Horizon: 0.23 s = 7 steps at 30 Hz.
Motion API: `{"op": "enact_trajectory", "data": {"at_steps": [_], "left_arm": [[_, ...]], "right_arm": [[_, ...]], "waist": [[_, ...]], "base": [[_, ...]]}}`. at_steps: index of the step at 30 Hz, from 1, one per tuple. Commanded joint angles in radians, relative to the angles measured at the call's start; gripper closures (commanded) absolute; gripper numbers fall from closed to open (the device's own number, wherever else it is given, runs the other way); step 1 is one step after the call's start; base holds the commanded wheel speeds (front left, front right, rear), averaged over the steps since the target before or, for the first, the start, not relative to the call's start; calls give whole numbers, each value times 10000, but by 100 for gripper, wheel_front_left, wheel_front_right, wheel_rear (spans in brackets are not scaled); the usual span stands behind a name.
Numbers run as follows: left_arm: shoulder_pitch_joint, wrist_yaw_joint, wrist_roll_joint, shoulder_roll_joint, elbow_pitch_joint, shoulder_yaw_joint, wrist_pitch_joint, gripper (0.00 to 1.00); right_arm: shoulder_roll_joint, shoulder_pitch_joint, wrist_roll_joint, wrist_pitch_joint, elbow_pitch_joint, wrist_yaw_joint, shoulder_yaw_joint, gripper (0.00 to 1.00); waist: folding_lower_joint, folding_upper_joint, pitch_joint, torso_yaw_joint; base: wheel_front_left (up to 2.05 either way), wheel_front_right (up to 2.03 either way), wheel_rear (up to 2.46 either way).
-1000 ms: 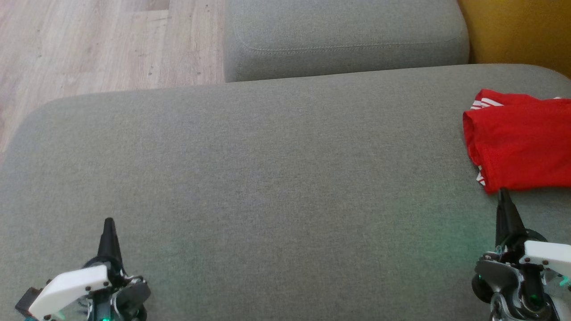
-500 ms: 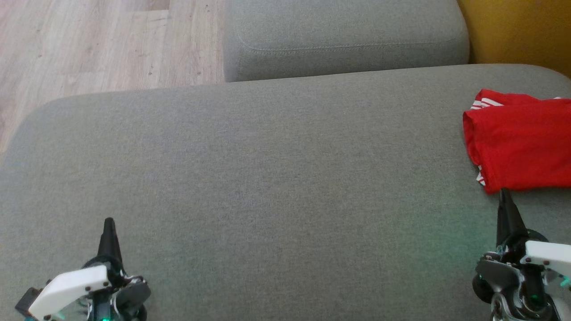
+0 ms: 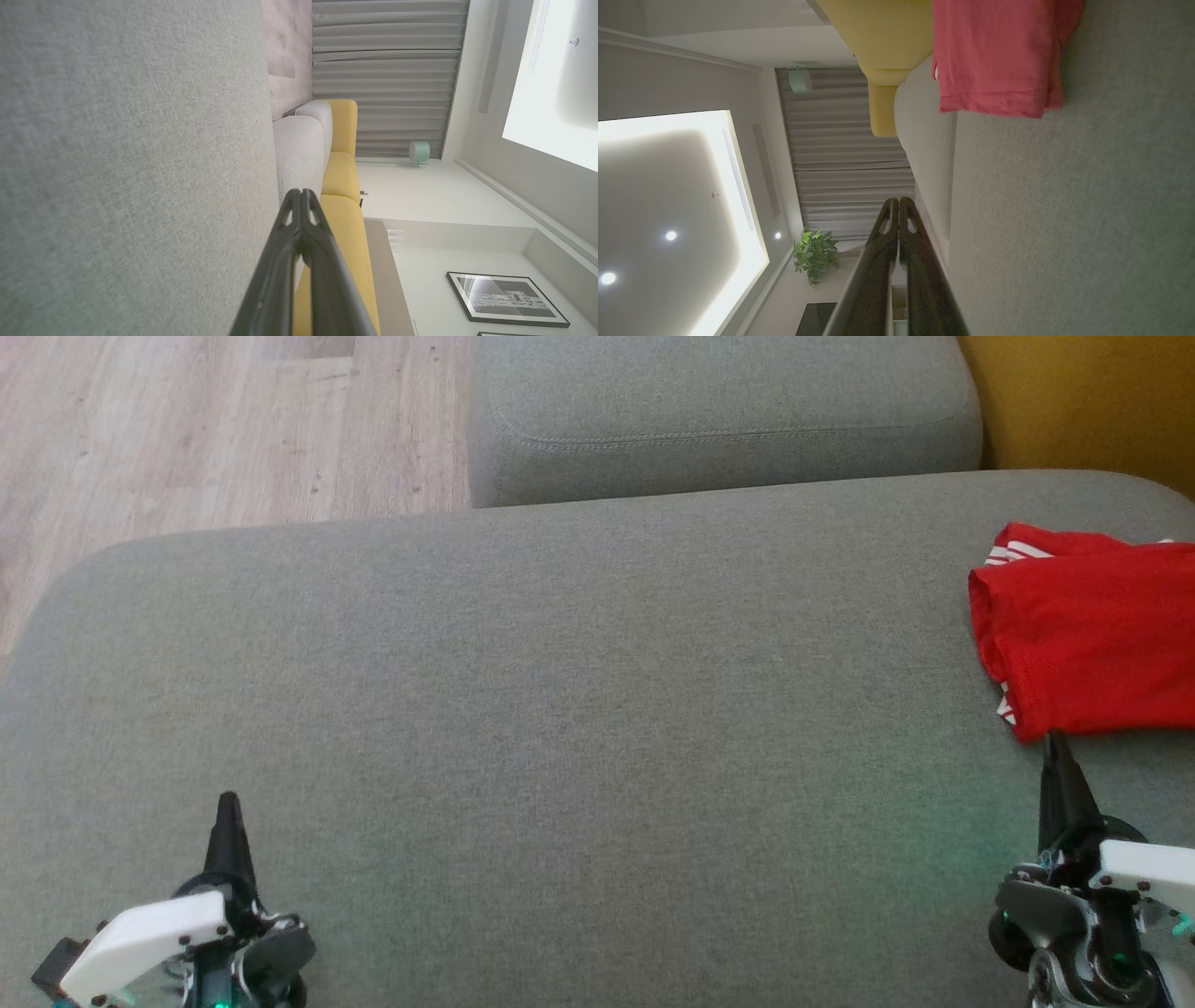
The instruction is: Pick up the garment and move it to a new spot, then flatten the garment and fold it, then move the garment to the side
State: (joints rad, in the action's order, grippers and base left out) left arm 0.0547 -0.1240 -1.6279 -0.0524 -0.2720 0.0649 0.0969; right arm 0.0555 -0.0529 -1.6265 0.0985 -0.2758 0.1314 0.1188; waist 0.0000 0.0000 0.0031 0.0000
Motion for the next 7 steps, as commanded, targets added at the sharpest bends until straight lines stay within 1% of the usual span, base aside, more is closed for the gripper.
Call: {"op": "enact_trajectory", "data": {"at_steps": [1, 7], "left_arm": [[522, -67, 87, -73, 274, 362, 61, 100], [523, -67, 97, -66, 274, 373, 70, 100]], "right_arm": [[38, -539, 80, 51, 317, -7, -170, 100], [30, -540, 89, 59, 317, -7, -160, 100]], "waist": [[0, 0, 0, 0], [0, 0, 0, 0]], "base": [[0, 0, 0], [0, 0, 0]]}}
